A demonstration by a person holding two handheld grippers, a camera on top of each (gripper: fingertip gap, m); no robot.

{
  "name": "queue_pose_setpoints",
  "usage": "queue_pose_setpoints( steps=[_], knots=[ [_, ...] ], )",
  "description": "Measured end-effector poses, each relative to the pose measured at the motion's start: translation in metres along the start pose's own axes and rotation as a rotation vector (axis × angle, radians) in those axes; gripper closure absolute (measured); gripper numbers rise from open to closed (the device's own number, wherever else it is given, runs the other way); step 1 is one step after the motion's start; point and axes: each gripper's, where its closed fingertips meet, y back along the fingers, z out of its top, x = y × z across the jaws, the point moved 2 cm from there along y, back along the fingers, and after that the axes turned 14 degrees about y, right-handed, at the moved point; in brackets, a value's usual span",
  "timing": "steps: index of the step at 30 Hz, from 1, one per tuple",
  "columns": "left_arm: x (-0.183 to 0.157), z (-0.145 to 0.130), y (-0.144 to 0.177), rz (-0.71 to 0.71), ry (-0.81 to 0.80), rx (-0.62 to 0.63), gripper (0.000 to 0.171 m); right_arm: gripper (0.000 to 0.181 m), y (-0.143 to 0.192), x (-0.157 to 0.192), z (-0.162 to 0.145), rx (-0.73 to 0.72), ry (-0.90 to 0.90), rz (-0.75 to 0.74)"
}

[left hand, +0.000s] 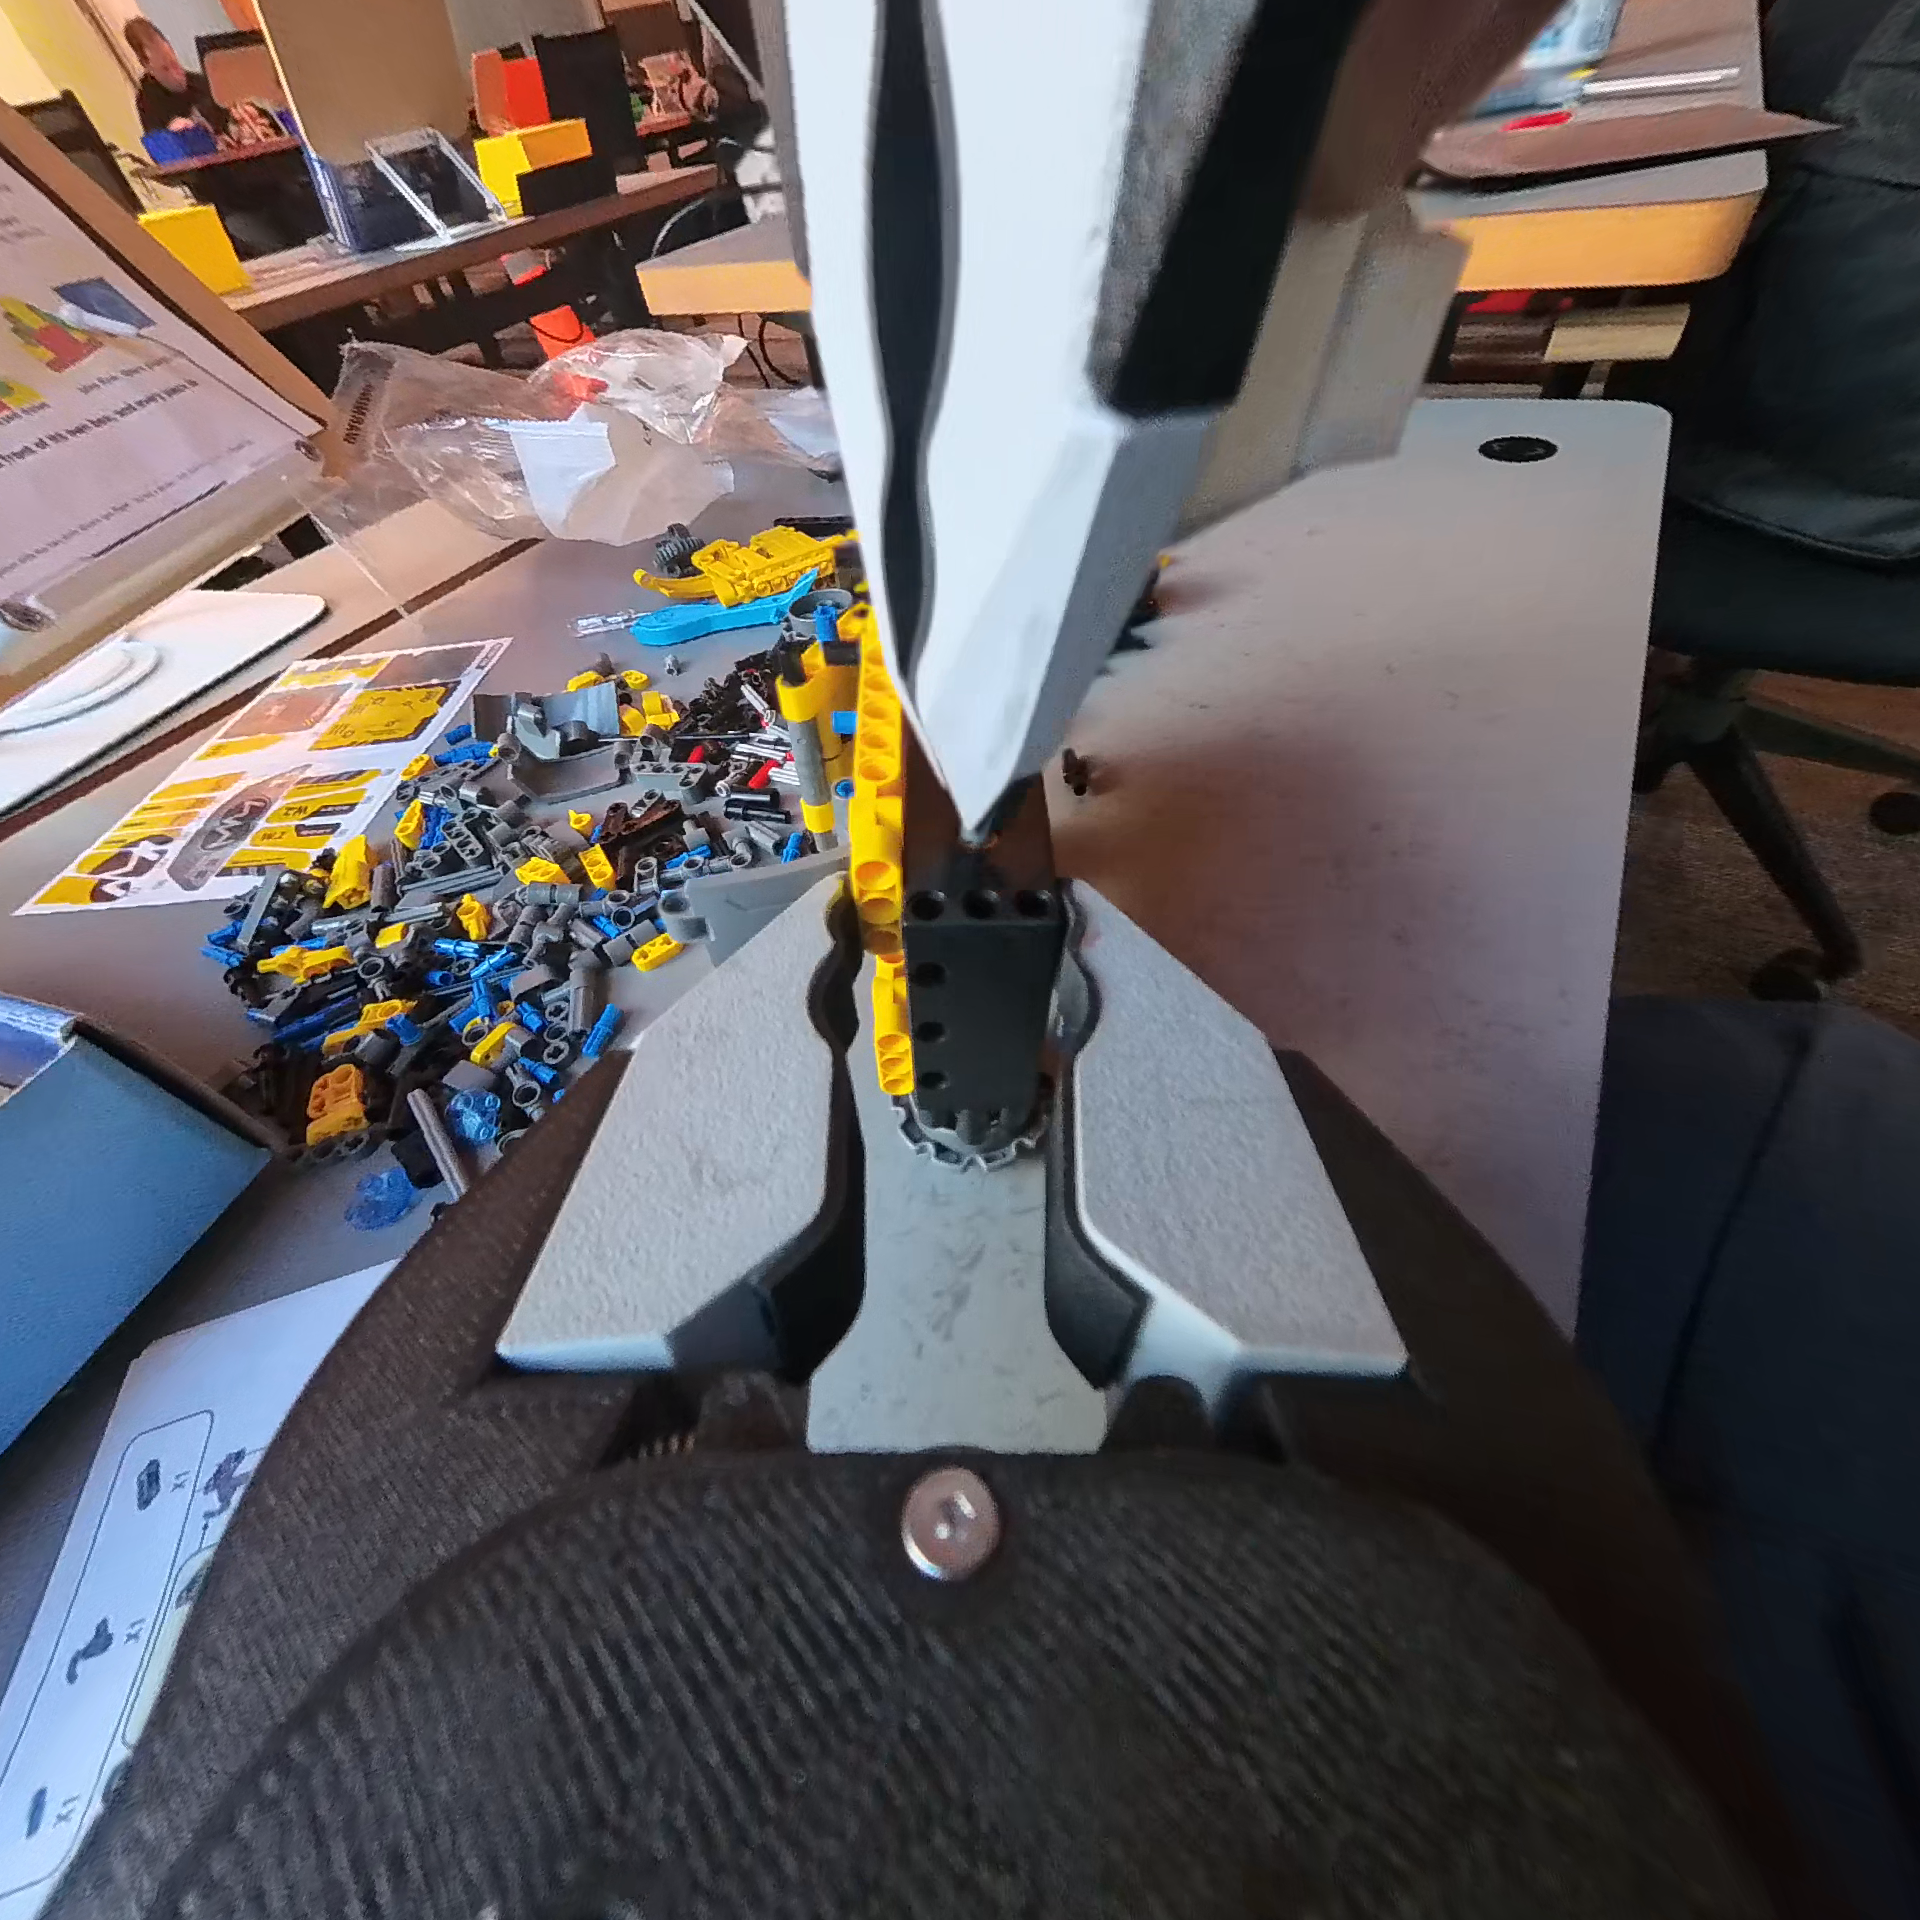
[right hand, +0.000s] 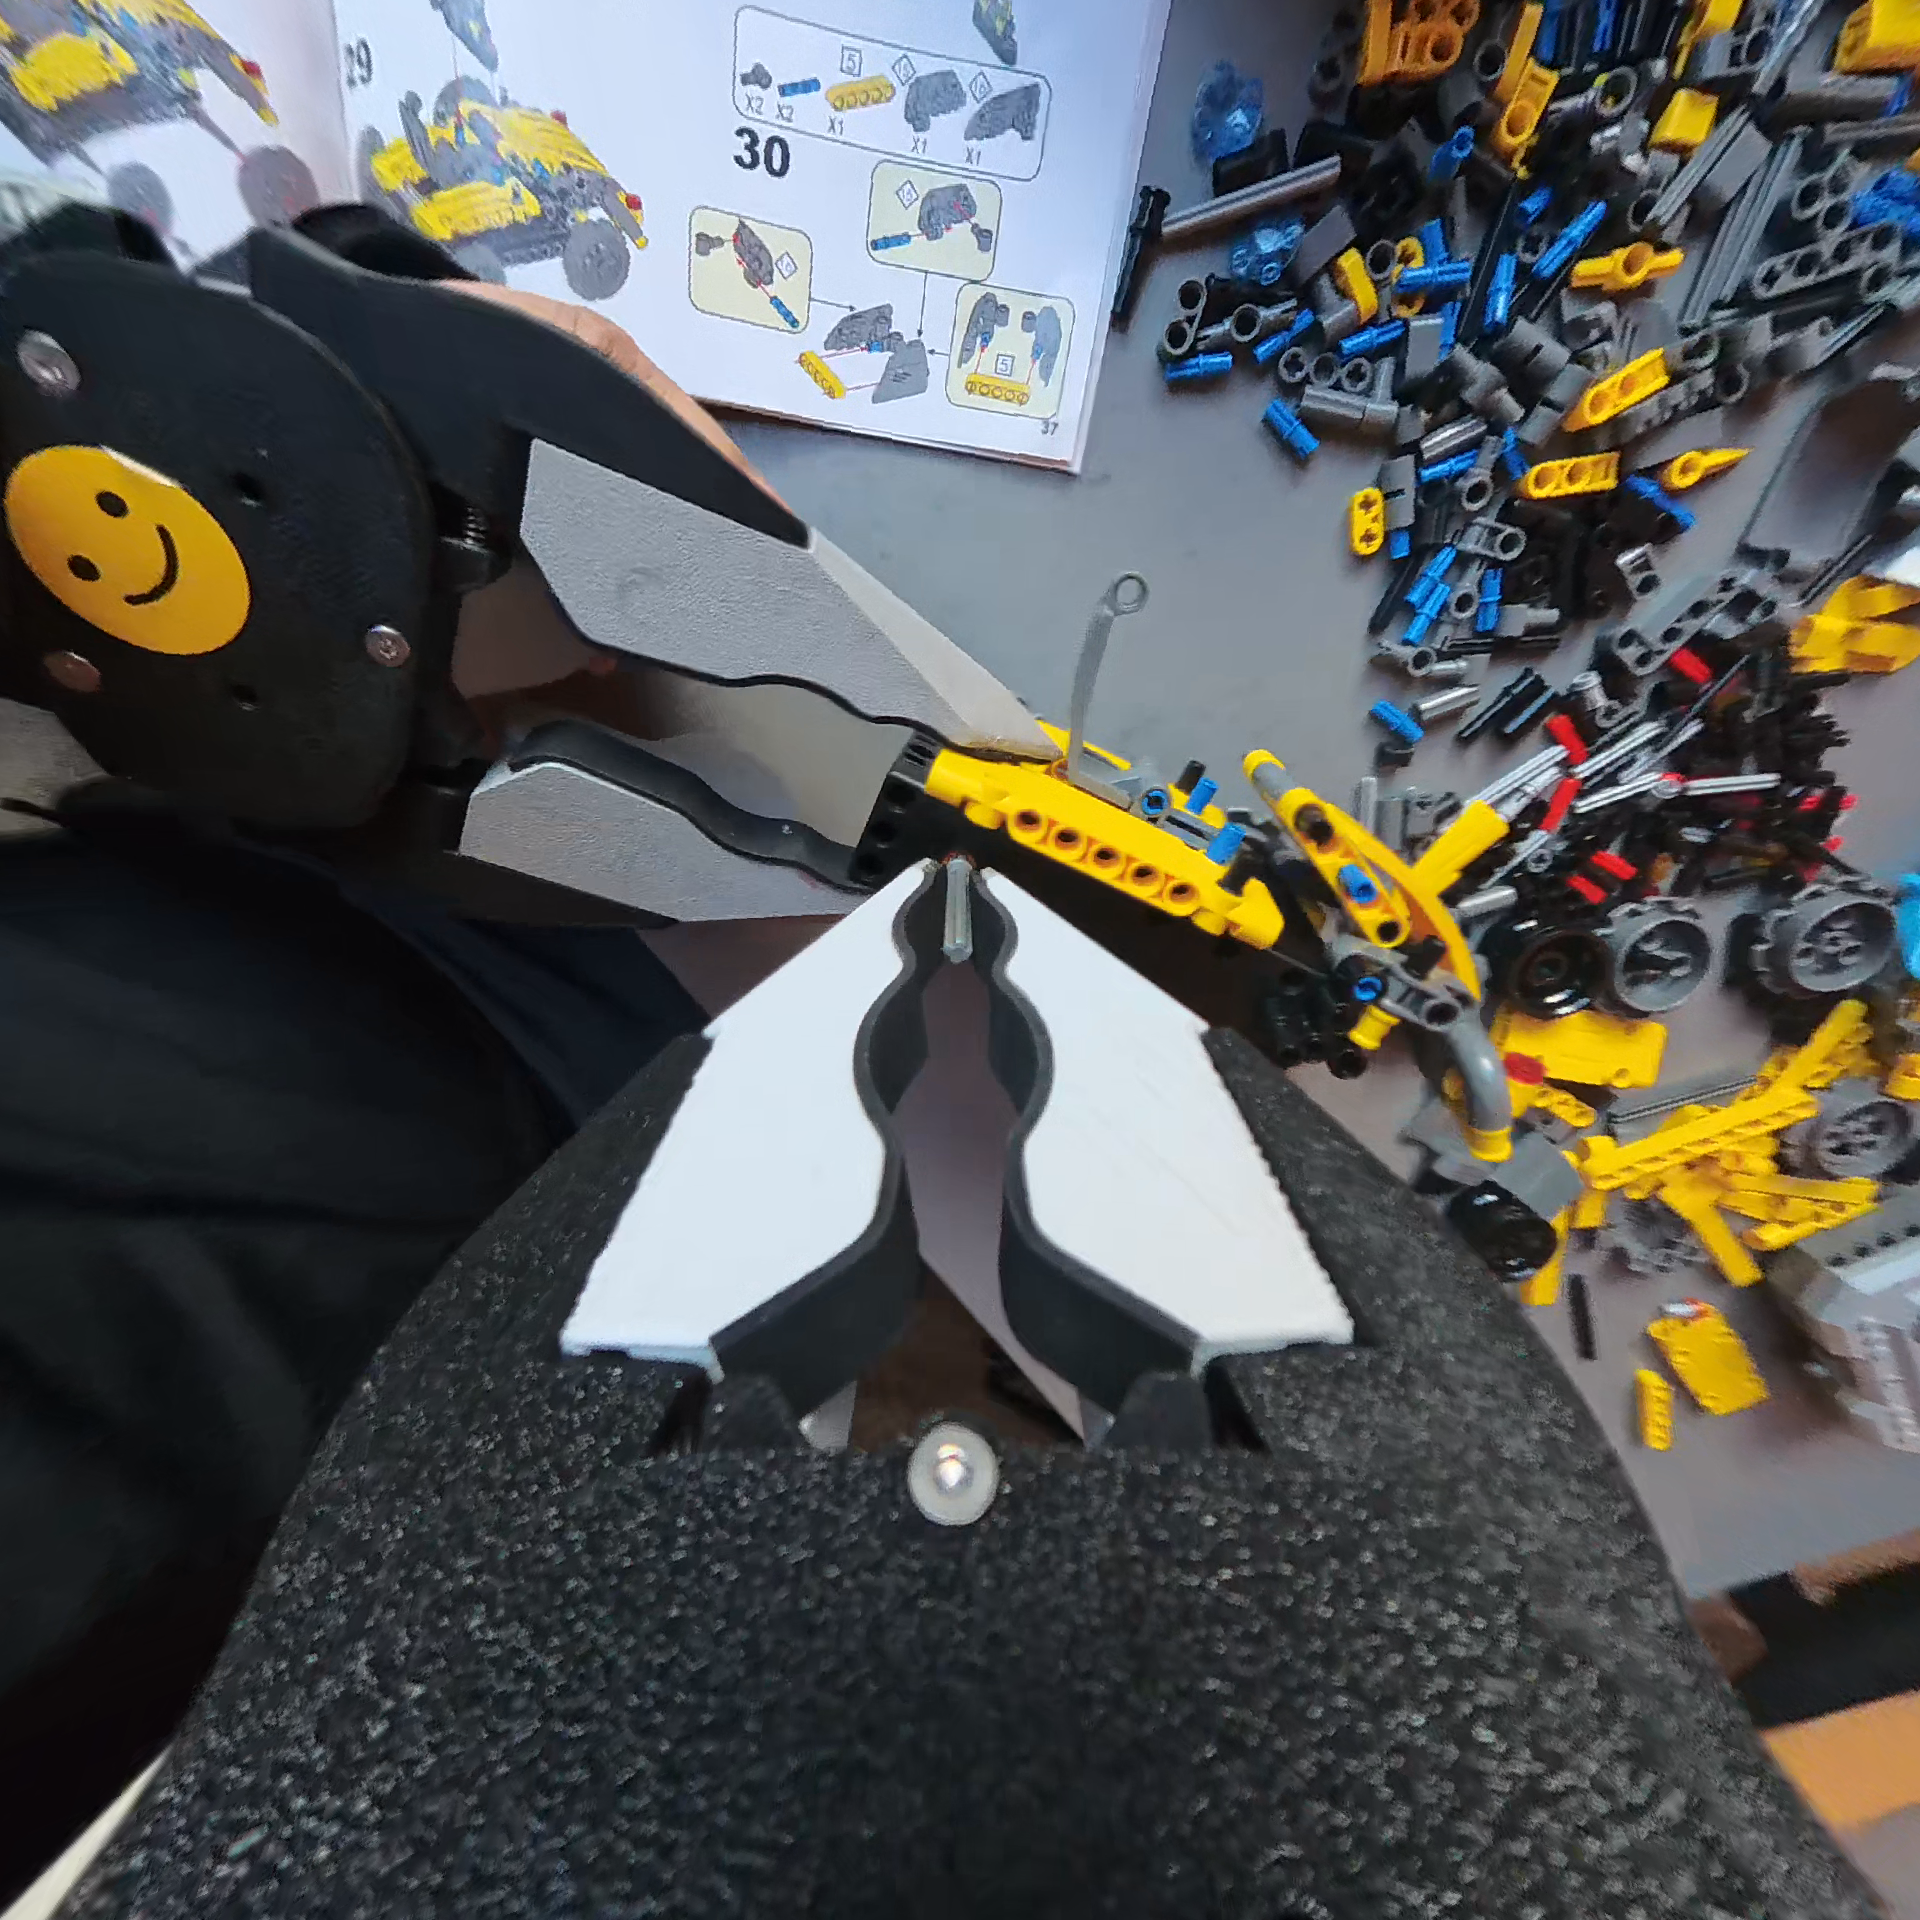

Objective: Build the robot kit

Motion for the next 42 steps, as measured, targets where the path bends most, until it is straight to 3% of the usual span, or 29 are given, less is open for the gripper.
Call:
queue_pose_setpoints(
  steps=[3, 8, 14, 16, 21, 26, 35, 42],
  knots=[
    [0.0, 0.0, 0.0, 0.002, -0.003, -0.003, 0.138, 0.177, -0.005, 0.002, -0.003, -0.034, 0.005, -0.033],
    [0.003, 0.001, 0.0, -0.007, 0.038, -0.004, 0.138, 0.177, -0.004, -0.003, -0.001, -0.144, -0.133, 0.032],
    [0.0, 0.002, 0.001, -0.004, 0.002, -0.011, 0.138, 0.176, 0.02, -0.008, 0.013, -0.203, -0.022, -0.079],
    [0.0, 0.002, 0.001, -0.007, 0.008, -0.014, 0.139, 0.164, 0.032, -0.009, 0.014, -0.253, -0.032, -0.075],
    [-0.006, 0.003, 0.002, -0.014, -0.051, -0.03, 0.139, 0.157, 0.028, 0.007, -0.005, -0.291, -0.019, -0.039],
    [-0.02, 0.001, 0.001, -0.012, -0.216, -0.038, 0.138, 0.156, 0.021, 0.019, -0.029, -0.41, -0.039, -0.077],
    [-0.014, -0.004, 0.002, 0.12, -0.714, 0.046, 0.139, 0.156, 0.001, 0.034, -0.069, -0.72, -0.195, -0.044],
    [-0.016, -0.021, -0.002, 0.194, -0.933, 0.174, 0.137, 0.156, -0.034, 0.059, -0.092, -0.748, -0.133, -0.086]
  ],
)
